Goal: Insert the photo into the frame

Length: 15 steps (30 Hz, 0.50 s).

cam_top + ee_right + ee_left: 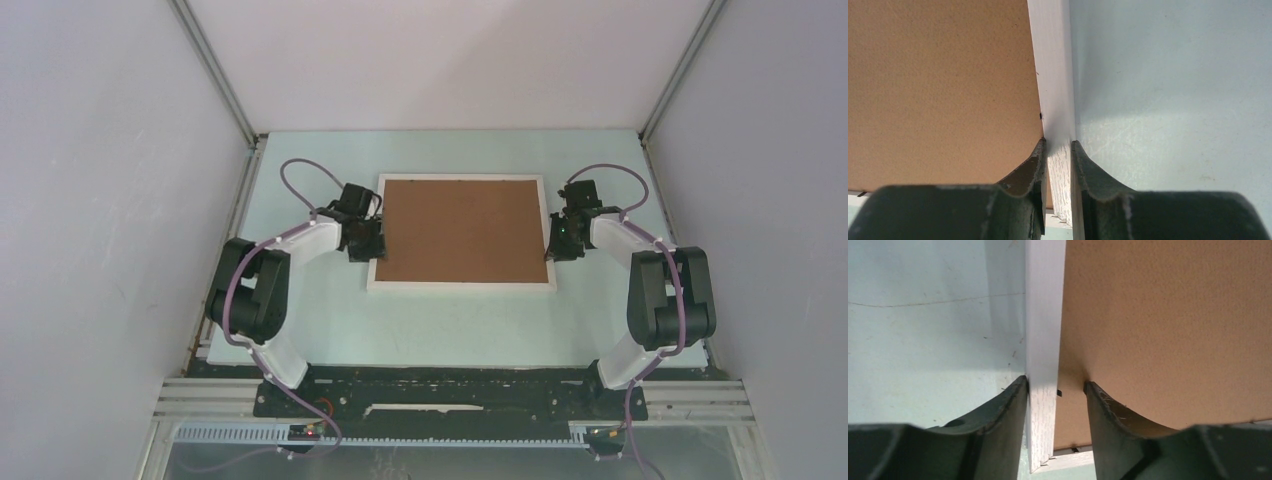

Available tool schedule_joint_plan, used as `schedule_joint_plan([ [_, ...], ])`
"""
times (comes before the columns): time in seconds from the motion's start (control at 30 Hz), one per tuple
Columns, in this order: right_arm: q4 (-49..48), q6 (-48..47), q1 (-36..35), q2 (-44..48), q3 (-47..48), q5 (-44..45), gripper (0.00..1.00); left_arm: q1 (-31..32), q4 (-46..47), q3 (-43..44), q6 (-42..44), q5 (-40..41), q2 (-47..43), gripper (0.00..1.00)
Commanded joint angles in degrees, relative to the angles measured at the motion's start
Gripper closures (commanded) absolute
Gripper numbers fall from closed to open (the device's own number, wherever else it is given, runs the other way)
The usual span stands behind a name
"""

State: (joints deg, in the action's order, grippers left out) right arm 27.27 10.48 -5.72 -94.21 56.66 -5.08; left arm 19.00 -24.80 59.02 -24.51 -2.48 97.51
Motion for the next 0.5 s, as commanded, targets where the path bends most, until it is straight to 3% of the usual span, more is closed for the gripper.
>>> schedule_joint_plan([
  [0.0,1.0,0.5,-1.9,1.5,-0.9,-3.8,1.0,1.7,-2.9,-2.7,-0.8,-1.0,-1.9,0.47],
  [0.17,1.0,0.5,-2.1,1.4,-1.1,-3.9,1.0,-6.8,5.4,-10.0,-3.9,-13.7,-11.1,0.39],
  [0.47,1.0,0.5,-2.2,1.8,-1.1,-3.7,1.0,-12.7,6.6,-11.8,-2.8,-17.2,-11.0,0.36],
])
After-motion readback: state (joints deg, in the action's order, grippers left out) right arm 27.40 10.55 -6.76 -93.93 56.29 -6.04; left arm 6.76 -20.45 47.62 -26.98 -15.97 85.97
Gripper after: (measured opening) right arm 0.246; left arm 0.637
